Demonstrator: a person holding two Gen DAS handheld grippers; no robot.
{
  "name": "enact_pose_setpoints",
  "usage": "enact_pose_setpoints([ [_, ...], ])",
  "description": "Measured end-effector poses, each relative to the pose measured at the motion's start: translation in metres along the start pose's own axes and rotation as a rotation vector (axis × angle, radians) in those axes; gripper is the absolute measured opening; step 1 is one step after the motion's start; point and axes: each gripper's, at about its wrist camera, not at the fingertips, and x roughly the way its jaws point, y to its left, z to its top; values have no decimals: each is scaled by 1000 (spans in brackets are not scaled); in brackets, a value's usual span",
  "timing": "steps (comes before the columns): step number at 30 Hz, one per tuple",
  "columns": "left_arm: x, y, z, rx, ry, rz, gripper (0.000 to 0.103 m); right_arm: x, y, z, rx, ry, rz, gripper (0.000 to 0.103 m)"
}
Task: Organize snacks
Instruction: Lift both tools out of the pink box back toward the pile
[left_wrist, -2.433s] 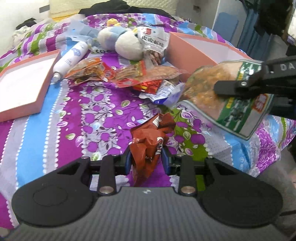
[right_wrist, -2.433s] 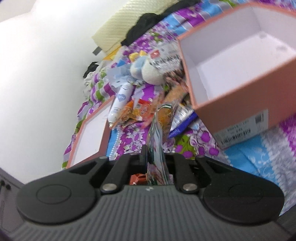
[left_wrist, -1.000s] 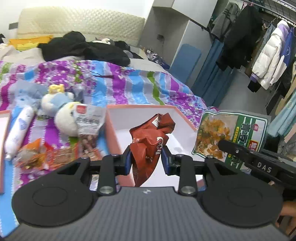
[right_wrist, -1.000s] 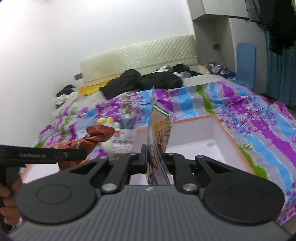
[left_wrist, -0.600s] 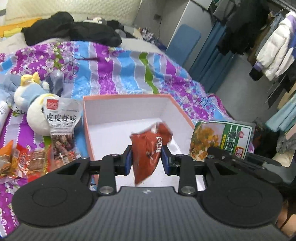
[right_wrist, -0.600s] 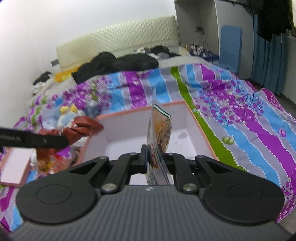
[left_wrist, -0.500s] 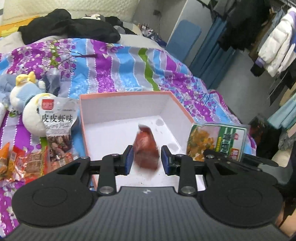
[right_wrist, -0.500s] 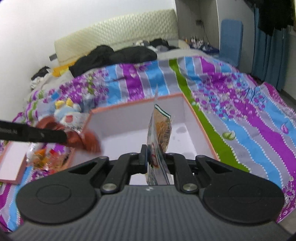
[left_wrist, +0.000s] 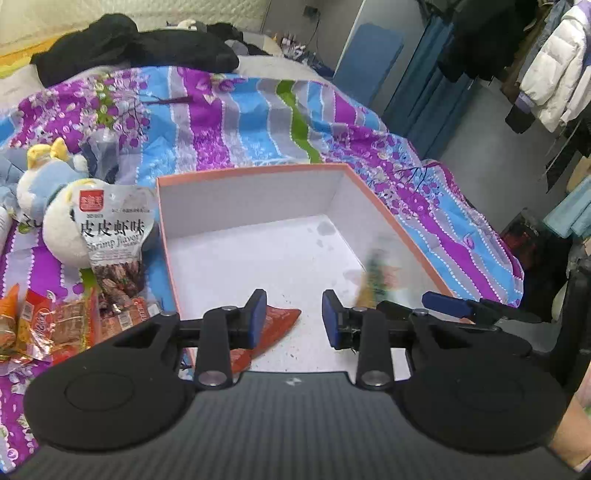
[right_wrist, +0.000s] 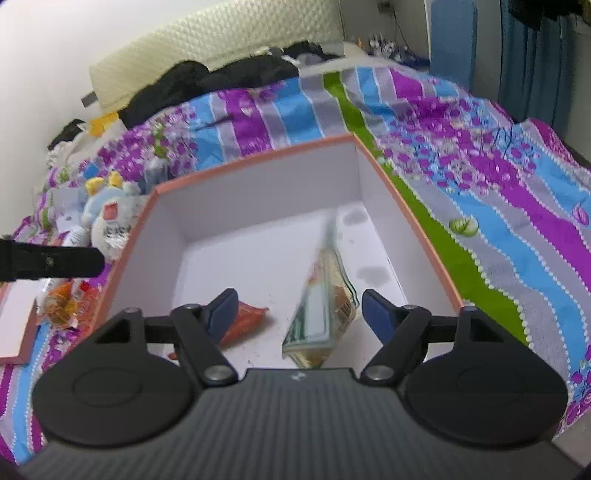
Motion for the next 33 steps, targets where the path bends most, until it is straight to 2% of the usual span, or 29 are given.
enact_pose_setpoints([
  [9, -65, 0, -19, -4, -79, 12, 39, -55, 33, 0, -17, -115, 52, 75],
  [13, -96, 3, -30, -14, -118, 22, 48, -77, 48, -1, -30, -155, 88, 75],
  [17, -126, 7, -43, -11, -163, 50, 63, -95, 63, -5, -25, -187, 113, 75],
  [24, -171, 15, -66, 8, -224, 79, 67, -128, 92, -16, -45, -243, 140, 75],
  [28, -201, 14, -85, 11, -241, 90, 74, -147, 108, -27, -45, -259, 154, 75],
  [33, -226, 20, -111, 19, -237, 101, 75, -168, 127, -47, -47, -266, 168, 75],
])
